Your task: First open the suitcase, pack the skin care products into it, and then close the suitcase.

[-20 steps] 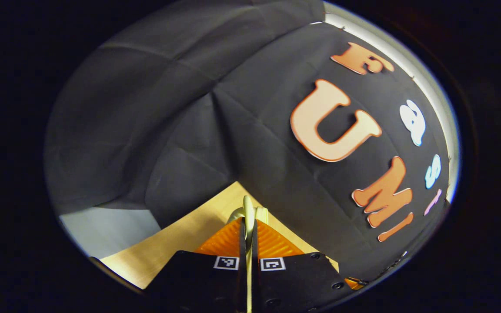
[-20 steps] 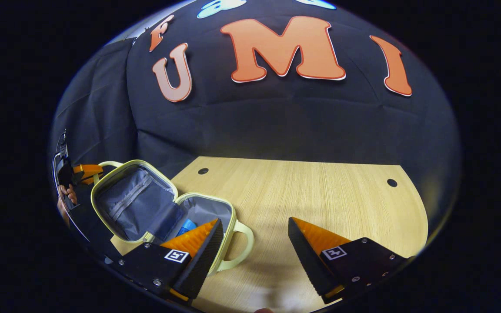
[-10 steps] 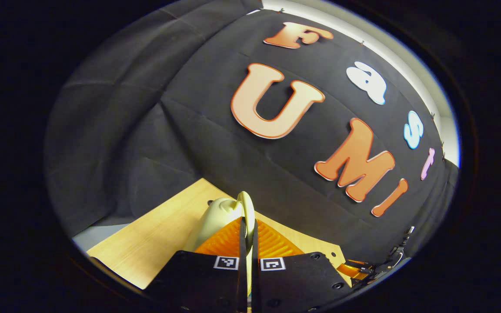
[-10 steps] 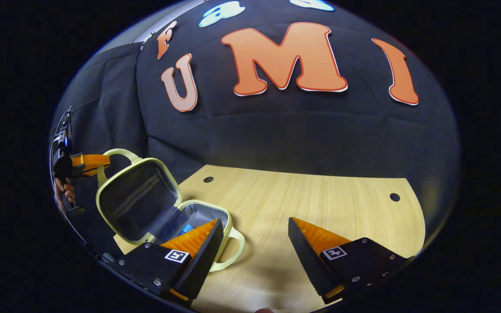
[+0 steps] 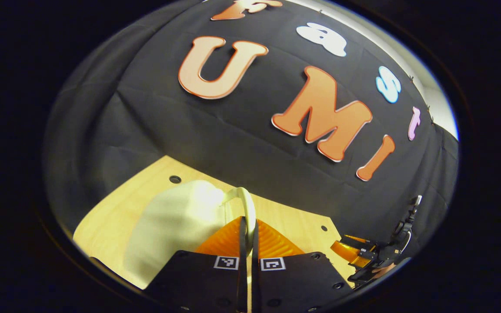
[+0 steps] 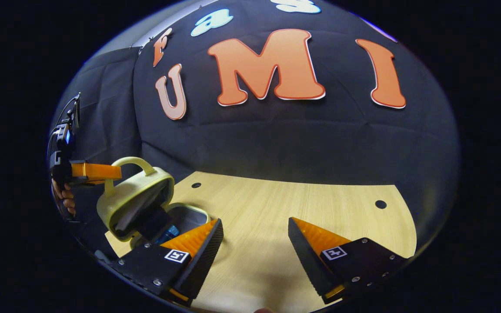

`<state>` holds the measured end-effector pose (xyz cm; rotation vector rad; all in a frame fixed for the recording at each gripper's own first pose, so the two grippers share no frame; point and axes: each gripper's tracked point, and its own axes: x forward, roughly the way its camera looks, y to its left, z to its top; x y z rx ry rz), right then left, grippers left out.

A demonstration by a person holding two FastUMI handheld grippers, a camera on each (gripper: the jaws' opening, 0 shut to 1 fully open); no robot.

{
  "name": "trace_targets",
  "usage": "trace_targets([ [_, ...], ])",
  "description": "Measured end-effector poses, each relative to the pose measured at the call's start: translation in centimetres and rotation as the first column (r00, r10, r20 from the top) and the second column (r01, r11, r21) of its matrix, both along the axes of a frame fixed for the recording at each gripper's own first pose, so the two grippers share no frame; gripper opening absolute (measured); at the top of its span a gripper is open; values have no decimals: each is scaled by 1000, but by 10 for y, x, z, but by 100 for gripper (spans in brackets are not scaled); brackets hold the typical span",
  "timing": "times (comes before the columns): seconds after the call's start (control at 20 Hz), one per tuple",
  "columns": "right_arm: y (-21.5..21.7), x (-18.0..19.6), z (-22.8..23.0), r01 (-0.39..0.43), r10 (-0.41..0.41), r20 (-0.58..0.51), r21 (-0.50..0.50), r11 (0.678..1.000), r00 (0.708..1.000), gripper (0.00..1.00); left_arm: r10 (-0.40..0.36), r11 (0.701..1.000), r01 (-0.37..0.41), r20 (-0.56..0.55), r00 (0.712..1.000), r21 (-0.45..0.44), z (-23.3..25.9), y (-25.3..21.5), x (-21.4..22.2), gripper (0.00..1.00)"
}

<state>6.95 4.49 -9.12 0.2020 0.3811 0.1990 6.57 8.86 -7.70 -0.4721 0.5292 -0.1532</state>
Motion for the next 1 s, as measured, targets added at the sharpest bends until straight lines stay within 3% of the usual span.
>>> trace_targets([
  [0.35,-37,-16,-13,64,-64,-3,-16,998,998,95,-137,988,143,-114,984,50,-62,-76,-4,4],
  [0.5,-45,-22,-15,90,-90,3,-22,996,996,95,-185,970,207,-166,969,129,-96,-94,-8,6],
  [0.65,-47,-29,-22,96,-97,-10,-18,995,995,95,-219,932,274,-234,947,239,-133,-112,-10,4],
  [0.85,-58,-36,-28,124,-125,-21,-40,991,992,95,-241,834,345,-279,930,431,-159,-124,-18,6],
  [1.0,-62,-42,-29,132,-133,-17,-42,990,991,95,-241,810,371,-319,917,454,-172,-130,-25,7],
])
